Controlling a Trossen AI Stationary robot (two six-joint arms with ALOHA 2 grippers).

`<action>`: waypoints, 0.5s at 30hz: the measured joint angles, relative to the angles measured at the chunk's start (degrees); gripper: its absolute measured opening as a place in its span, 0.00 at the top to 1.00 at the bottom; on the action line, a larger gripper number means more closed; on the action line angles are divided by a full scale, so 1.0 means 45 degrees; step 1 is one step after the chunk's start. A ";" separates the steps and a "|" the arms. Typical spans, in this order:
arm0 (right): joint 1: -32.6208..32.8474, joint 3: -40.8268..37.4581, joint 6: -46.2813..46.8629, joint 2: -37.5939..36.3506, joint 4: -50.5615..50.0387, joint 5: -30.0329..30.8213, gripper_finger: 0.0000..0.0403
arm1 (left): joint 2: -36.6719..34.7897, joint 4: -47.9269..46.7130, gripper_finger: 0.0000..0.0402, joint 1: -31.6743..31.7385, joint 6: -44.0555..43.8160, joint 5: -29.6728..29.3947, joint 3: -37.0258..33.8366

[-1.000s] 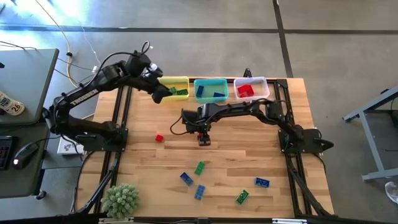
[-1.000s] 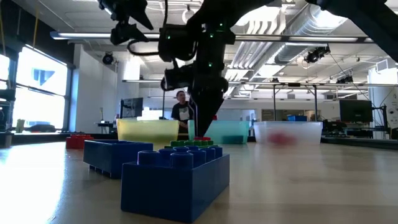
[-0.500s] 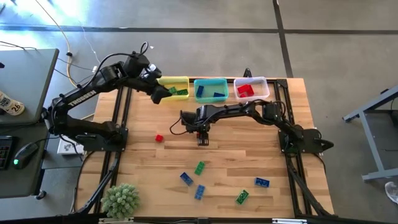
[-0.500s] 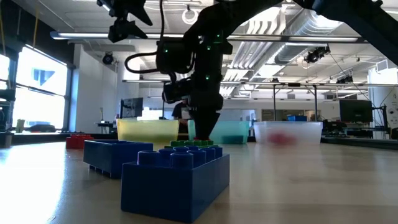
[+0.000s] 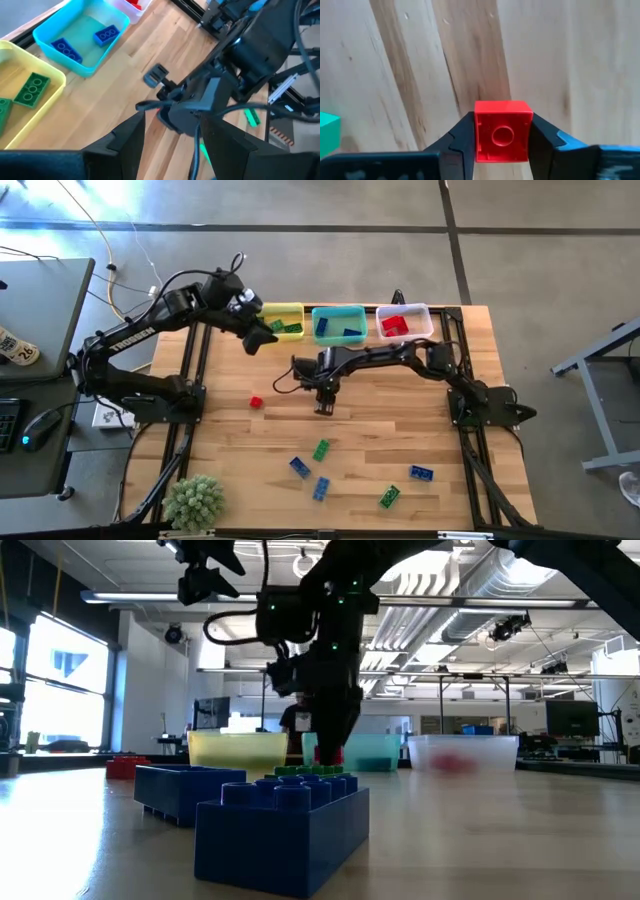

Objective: Sort & place blocks by color
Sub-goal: Put the red game piece into the white bin

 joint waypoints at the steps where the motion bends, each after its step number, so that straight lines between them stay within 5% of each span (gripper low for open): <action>1: -0.0022 0.0000 0.0198 -0.0107 -0.0038 0.0046 0.73 | 0.0000 0.0000 0.55 -0.0038 0.0089 0.0000 0.0000; 15: -0.0331 0.0005 0.1948 -0.1660 -0.1723 0.2229 0.73 | 0.0000 0.0000 0.55 -0.0066 0.0528 0.0002 0.0000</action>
